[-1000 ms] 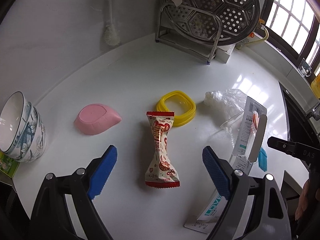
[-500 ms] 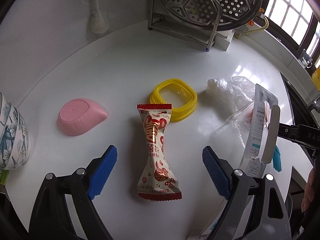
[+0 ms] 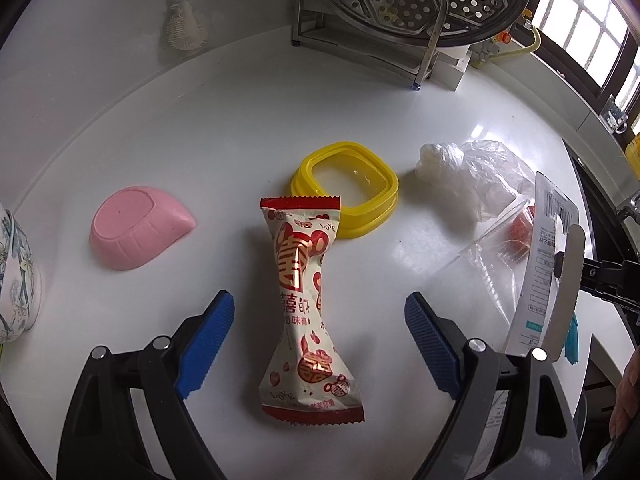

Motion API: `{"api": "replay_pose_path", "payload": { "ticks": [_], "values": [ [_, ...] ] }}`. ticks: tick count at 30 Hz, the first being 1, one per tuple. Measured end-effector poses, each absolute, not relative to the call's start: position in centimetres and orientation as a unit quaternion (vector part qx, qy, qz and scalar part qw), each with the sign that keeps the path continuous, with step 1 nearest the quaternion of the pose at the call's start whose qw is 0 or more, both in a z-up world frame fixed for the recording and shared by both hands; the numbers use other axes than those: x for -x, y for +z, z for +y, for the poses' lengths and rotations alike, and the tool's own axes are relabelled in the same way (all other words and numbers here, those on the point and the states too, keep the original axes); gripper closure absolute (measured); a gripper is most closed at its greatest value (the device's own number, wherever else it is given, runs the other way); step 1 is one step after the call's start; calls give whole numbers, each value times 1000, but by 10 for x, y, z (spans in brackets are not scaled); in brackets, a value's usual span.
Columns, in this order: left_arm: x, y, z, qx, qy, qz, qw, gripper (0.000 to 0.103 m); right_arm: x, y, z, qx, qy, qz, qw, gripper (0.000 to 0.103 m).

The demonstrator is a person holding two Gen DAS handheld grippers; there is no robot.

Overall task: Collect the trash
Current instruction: 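Grasp the red-and-white snack wrapper with the left tool while the right tool grasps the blue brush, then carry the wrapper with the left tool while the right tool carries the brush to the bin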

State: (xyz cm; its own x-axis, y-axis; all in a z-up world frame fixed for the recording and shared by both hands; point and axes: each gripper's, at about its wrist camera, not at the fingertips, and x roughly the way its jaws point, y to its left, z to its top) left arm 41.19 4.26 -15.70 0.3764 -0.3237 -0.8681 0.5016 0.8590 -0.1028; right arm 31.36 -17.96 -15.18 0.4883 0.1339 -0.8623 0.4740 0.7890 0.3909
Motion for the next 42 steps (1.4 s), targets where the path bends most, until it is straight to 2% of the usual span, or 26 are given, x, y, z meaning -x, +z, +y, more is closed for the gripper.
{"api": "replay_pose_path", "payload": {
  "ticks": [6,8,10,12,13,14,17,19,25,42],
  "values": [
    [-415,-162,41,-86,-255,500,823,18,-316,-154,-173,-320,-81,496,803,73],
    [-416,-163,40,-82,-256,502,822,21,-317,-153,-172,-322,-74,493,805,83],
    [-416,-164,39,-78,-259,503,821,29,-318,-152,-170,-319,-67,493,806,85],
    [-416,-165,38,-78,-261,502,821,33,-319,-152,-168,-320,-59,492,807,89],
    [-416,-164,38,-77,-263,502,820,37,-319,-152,-167,-321,-58,492,807,94],
    [-416,-164,37,-77,-265,501,821,40,-318,-152,-167,-320,-59,492,808,95],
    [-417,-162,36,-75,-269,501,819,61,-317,-152,-166,-321,-58,490,808,95],
    [-418,-162,36,-72,-269,505,817,85,-315,-152,-166,-320,-58,490,809,95],
    [-418,-156,44,-59,-265,506,818,89,-309,-150,-165,-319,-60,487,811,95],
    [-399,-99,72,-33,-256,474,842,89,-283,-131,-168,-320,-56,465,824,95]
  ]
}}
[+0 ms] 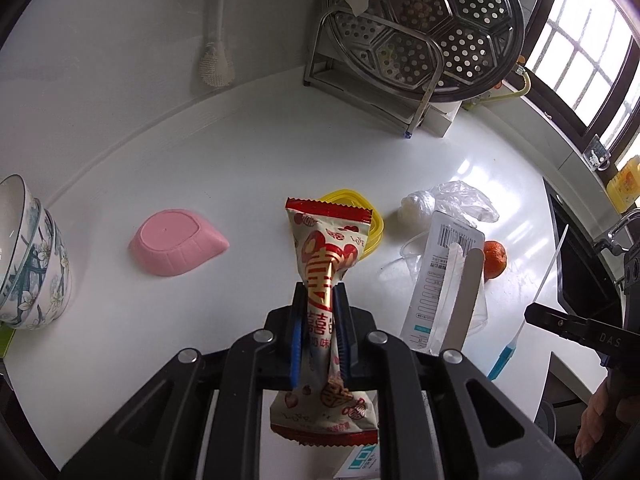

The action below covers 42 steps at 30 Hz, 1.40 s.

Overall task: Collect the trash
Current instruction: 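Carry the wrapper with the left tool while the right tool carries the brush to the bin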

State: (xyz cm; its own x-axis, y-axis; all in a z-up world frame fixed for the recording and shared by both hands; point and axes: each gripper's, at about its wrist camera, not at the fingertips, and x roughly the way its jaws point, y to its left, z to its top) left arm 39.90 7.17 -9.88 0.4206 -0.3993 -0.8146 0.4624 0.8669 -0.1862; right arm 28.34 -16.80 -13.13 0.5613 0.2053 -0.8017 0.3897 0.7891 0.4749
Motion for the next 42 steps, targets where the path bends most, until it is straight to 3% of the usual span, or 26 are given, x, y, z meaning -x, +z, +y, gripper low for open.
{"api": "replay_pose_path", "payload": {
  "ticks": [24,42],
  "values": [
    [-250,-35,41,-44,-293,441,847,89,-153,-99,-181,-312,-40,433,844,95],
    [-94,-62,-46,-84,-343,477,805,89,-13,-122,-221,-283,-68,472,832,95]
  ]
}}
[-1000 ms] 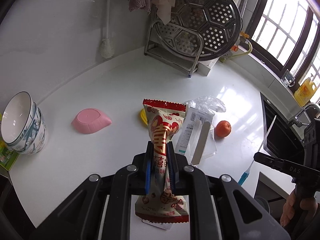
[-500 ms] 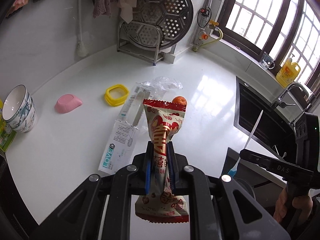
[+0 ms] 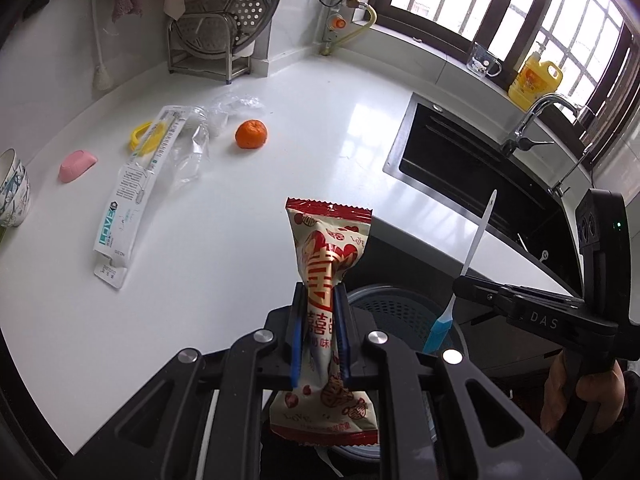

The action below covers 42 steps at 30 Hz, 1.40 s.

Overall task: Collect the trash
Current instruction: 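Carry the wrapper with the left tool while the right tool carries the brush to the bin, then open the left tool over the bin while the right tool drops the brush inside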

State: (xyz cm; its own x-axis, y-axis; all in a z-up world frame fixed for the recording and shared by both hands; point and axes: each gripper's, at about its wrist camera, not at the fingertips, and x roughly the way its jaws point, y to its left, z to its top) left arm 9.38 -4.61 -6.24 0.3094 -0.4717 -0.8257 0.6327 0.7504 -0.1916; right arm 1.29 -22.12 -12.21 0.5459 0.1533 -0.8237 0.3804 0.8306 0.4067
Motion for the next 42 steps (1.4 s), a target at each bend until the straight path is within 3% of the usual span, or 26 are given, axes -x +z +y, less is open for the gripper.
{"api": "replay_pose_path", "payload": {
  "ticks": [15,24,25,26,27,28,31,35,42],
  "values": [
    [-19,-166,-93,-122,-328,547,760,89,35,-208,-232,-234,-43,564,790,95],
    [-12,-194,-92,-97,-295,571,760,88,38,-233,-229,-210,-16,596,775,95],
    [-11,-195,-91,-95,-290,572,761,87,39,-233,-229,-208,-14,596,775,93],
    [-11,-194,-90,-92,-285,572,763,86,35,-233,-229,-207,-12,597,775,84],
    [-10,-194,-88,-89,-281,573,765,80,36,-232,-230,-206,-11,596,776,76],
    [-10,-193,-87,-87,-276,573,767,70,36,-230,-231,-204,-12,591,780,62],
    [-8,-187,-81,-81,-254,567,779,45,39,-226,-235,-199,-7,585,786,56],
    [-8,-173,-70,-74,-227,561,793,40,45,-215,-240,-177,-18,579,796,44],
    [-7,-148,-50,-58,-190,551,810,37,55,-187,-245,-165,-16,551,818,35]
  ]
}}
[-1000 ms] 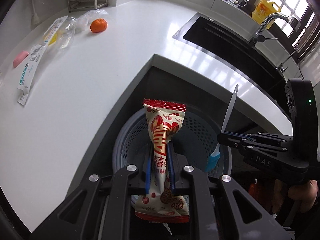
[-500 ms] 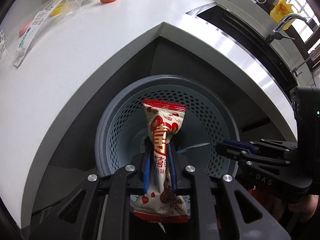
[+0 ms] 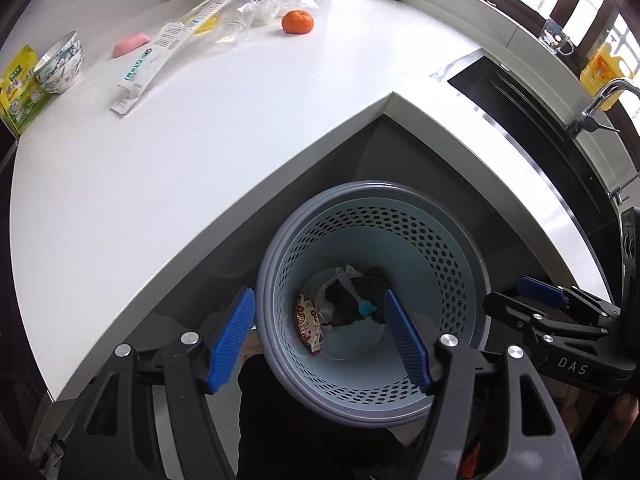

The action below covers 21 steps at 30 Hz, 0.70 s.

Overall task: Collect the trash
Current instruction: 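Open the left tool over the bin while the right tool drops the brush inside, then move both open tools back over the counter toward the orange and toothbrush box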

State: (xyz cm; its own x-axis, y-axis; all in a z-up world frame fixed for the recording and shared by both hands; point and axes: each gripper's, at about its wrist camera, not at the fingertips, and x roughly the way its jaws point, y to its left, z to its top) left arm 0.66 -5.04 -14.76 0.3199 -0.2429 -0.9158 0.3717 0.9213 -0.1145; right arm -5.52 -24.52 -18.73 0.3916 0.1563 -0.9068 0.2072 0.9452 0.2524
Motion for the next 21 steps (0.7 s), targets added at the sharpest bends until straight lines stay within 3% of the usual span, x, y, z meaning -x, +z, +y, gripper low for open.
{"api": "replay_pose_path", "payload": {
  "ticks": [11,21],
  "values": [
    [-13,-101,-29,-42,-154,514,843,36,33,-141,-229,-136,10,506,852,31],
    [-42,-60,2,-31,-118,464,877,24,-11,-103,-215,-106,27,438,892,28]
  ]
}}
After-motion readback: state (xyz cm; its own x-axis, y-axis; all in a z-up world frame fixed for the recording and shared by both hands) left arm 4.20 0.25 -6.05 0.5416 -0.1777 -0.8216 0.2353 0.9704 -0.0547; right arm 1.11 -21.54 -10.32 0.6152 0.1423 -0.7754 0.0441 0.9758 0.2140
